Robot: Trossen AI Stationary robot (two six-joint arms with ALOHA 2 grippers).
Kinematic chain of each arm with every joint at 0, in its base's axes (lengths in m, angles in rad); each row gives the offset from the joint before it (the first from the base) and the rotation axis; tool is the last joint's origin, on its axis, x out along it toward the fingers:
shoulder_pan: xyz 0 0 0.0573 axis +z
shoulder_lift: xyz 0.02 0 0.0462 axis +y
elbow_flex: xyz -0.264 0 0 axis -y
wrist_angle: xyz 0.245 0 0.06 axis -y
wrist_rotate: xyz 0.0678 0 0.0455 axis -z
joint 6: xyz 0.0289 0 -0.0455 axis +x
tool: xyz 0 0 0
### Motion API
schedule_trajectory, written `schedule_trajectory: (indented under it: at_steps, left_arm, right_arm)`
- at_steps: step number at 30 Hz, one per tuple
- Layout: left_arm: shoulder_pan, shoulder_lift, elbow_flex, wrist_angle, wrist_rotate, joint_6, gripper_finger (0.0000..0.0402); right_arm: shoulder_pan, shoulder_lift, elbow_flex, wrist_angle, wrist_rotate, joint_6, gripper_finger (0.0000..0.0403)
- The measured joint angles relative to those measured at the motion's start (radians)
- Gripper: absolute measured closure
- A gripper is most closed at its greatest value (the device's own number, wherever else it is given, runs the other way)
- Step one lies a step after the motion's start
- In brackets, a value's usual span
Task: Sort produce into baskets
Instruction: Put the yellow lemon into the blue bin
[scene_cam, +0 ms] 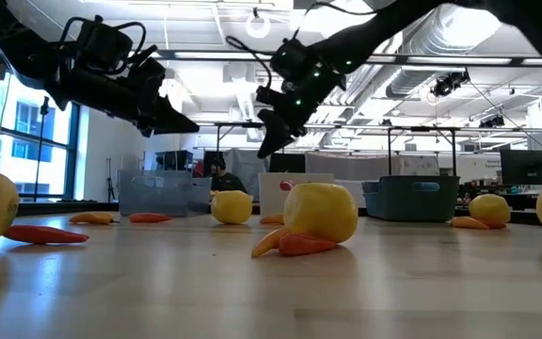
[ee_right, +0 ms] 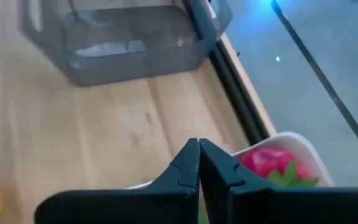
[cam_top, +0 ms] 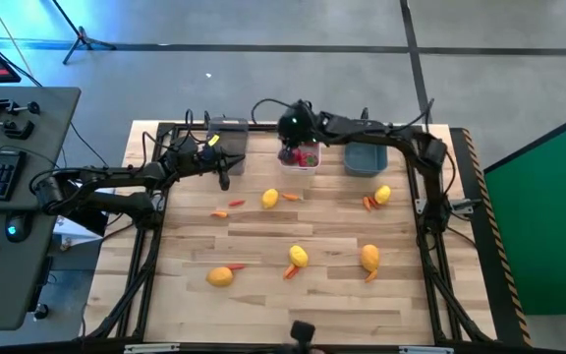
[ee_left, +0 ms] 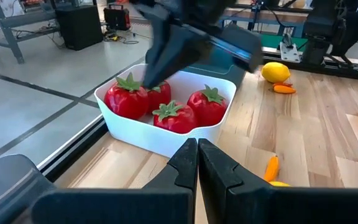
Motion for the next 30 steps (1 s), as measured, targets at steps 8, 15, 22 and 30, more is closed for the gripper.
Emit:
schedule_trajectory:
  at_steps: [8,15,22,30]
  left_arm:
    - [-0.002,0.0,0.0,-0.002,0.0,0.006,0.0401]
    - [-0.01,0.003,0.0,-0.008,0.0,0.0,0.0402]
    - [-0.022,0.003,0.0,-0.019,0.0,0.0,0.0401]
    - [-0.045,0.003,0.0,-0.022,0.001,-0.001,0.0401]
  right_arm:
    - [0.093,-0.247,-0.351,0.227,0.12,0.209,0.0403]
    - [0.255,-0.441,-0.56,0.18,0.322,0.432,0.0403]
    - [0.398,-0.602,-0.658,-0.132,0.472,0.879,0.0403]
    - [0.451,-0.627,-0.681,-0.534,0.522,1.355,0.0381]
